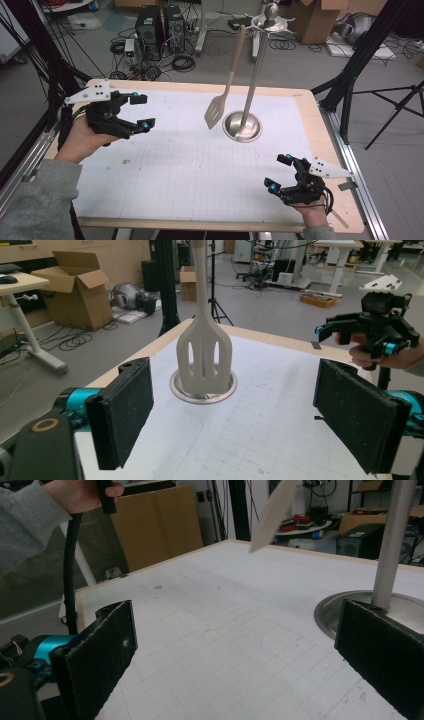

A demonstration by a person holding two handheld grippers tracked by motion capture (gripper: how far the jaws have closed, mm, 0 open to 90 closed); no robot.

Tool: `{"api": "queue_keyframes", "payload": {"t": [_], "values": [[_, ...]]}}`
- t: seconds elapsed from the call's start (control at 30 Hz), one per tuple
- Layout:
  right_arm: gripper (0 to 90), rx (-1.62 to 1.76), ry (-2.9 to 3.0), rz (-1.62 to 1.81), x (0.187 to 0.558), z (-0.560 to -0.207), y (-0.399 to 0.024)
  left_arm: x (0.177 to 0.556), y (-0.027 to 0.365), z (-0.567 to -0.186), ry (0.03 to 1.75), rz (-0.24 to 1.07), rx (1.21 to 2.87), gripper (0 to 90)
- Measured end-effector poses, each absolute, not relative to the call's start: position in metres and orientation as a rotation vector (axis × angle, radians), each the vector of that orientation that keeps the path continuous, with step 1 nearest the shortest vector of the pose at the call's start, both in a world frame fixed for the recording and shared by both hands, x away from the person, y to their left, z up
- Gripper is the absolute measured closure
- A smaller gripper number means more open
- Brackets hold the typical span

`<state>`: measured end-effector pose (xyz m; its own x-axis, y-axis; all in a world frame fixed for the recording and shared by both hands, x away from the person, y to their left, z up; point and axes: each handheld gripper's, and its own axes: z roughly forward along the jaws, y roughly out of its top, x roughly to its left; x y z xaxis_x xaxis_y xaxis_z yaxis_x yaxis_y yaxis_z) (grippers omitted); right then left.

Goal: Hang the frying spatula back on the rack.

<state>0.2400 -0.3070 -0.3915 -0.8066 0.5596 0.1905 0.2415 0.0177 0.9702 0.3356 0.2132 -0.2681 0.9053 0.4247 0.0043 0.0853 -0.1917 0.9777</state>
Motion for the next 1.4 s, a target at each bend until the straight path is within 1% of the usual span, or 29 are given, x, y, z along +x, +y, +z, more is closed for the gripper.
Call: {"api": "queue_keyframes", "payload": {"t": [0.13,0.57,1.13,1.27,1.4], "values": [[2.2,0.833,2.038,1.883,0.239,-0.390,-0.307,0.329,0.224,-0.272,0.420,0.309,1.742,15.6],[2.2,0.819,2.043,1.874,0.240,-0.390,-0.303,0.313,0.254,-0.291,0.473,0.344,1.698,14.3],[2.3,0.778,2.075,1.864,0.245,-0.388,-0.290,0.280,0.276,-0.310,0.548,0.473,1.686,14.2],[2.2,0.774,2.090,1.862,0.248,-0.387,-0.286,0.275,0.279,-0.316,0.584,0.502,1.654,14.2],[2.3,0.763,2.097,1.855,0.250,-0.386,-0.280,0.272,0.280,-0.320,0.597,0.526,1.671,14.2]]}}
